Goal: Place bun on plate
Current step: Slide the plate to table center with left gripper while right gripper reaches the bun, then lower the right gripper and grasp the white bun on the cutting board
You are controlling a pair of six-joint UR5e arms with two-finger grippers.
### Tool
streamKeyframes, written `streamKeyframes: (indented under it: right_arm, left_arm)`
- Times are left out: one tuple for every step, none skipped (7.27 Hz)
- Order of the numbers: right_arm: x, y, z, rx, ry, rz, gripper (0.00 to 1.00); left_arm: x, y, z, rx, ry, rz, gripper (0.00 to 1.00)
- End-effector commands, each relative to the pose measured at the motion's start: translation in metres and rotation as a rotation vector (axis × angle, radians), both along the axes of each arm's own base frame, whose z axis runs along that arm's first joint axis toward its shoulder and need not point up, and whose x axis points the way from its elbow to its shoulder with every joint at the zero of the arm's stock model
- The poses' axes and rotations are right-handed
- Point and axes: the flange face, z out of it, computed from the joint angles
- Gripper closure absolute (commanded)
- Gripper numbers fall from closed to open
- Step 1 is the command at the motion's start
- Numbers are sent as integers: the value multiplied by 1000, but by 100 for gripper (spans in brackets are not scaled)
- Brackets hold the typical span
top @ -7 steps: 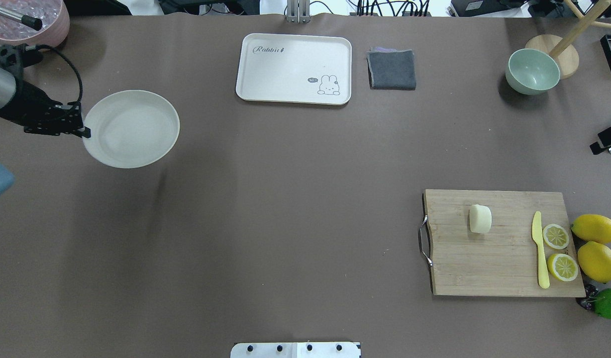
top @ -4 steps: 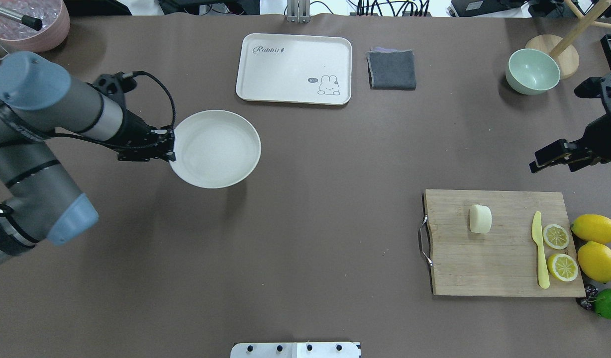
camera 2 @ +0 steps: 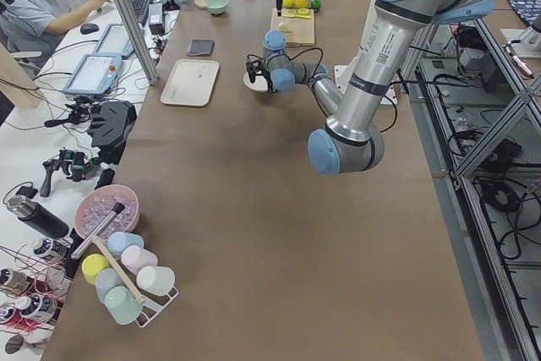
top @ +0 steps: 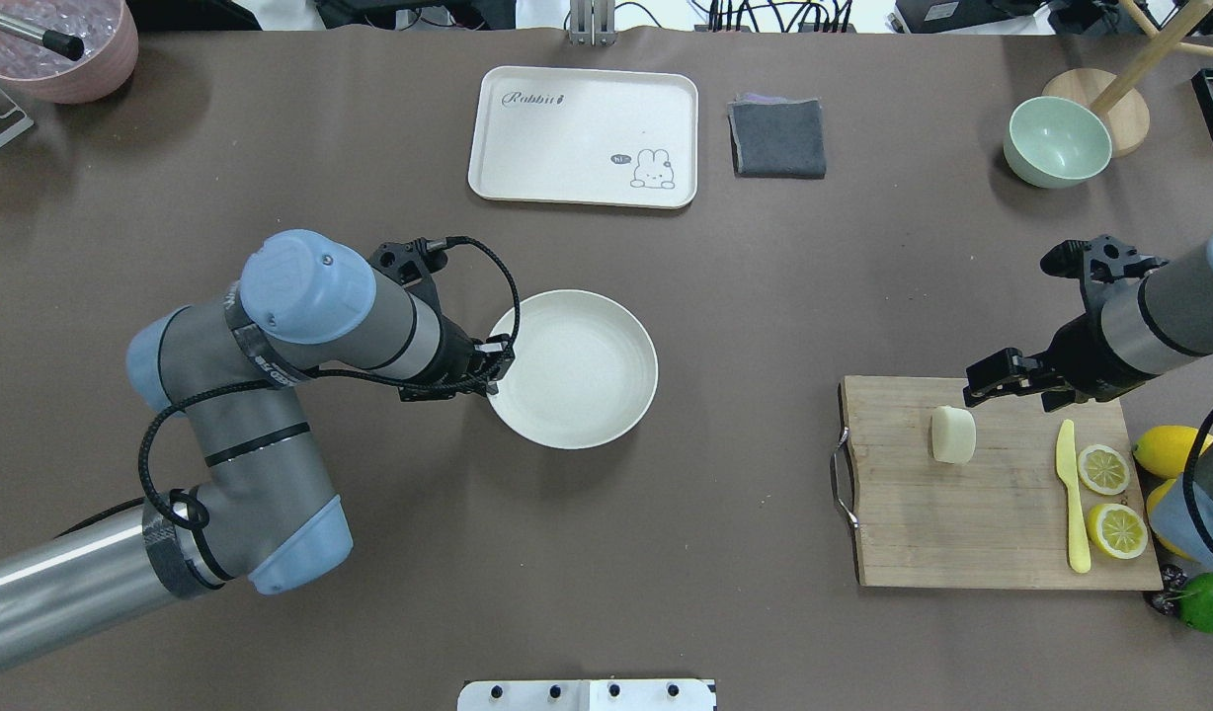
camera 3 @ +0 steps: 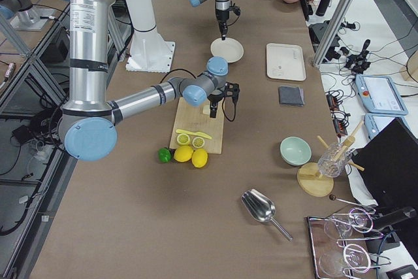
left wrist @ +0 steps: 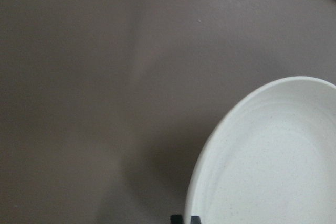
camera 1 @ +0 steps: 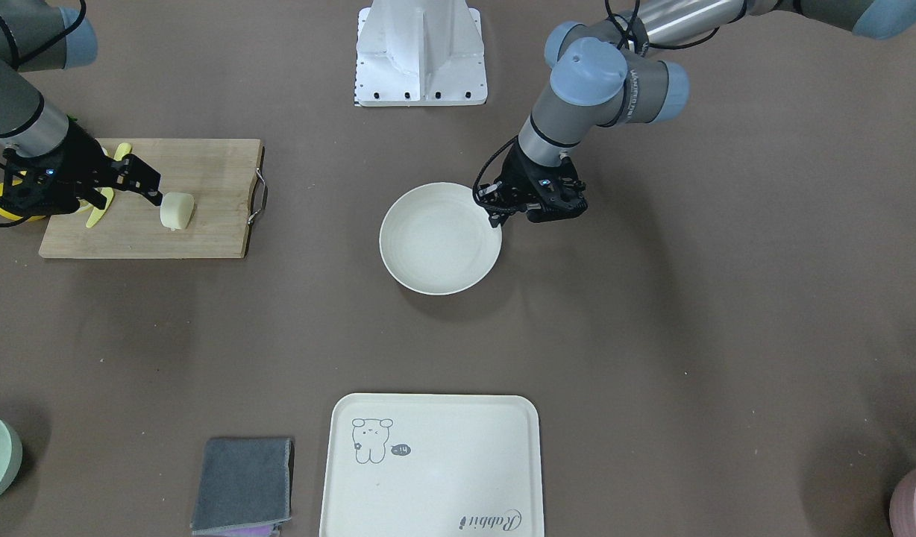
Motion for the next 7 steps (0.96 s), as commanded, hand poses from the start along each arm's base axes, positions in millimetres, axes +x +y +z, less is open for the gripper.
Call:
streamKeyframes:
  right_arm:
    - [-31, 19, 1, -19, 29, -2, 0]
    - [-40, 24, 2, -29, 39, 6, 1]
    - [-47, 26, 2, -23, 47, 0, 1]
    - [-52, 27, 6, -25, 54, -8, 2]
    - [-56, 25, 8, -14, 65, 0, 3]
    - [-62, 19, 2, -3, 58, 4, 6]
    - [-64, 17, 2, 0, 58, 4, 8]
  left_arm:
    - [22, 15, -7, 2, -2, 0, 100]
    - [23, 16, -6, 2, -3, 1, 100]
    - [23, 17, -6, 2, -2, 3, 100]
    - [26, 20, -7, 4, 1, 9, 100]
    - [25, 21, -8, 5, 4, 9, 100]
    - [24, 21, -9, 6, 5, 9, 100]
    - [24, 21, -9, 6, 5, 9, 100]
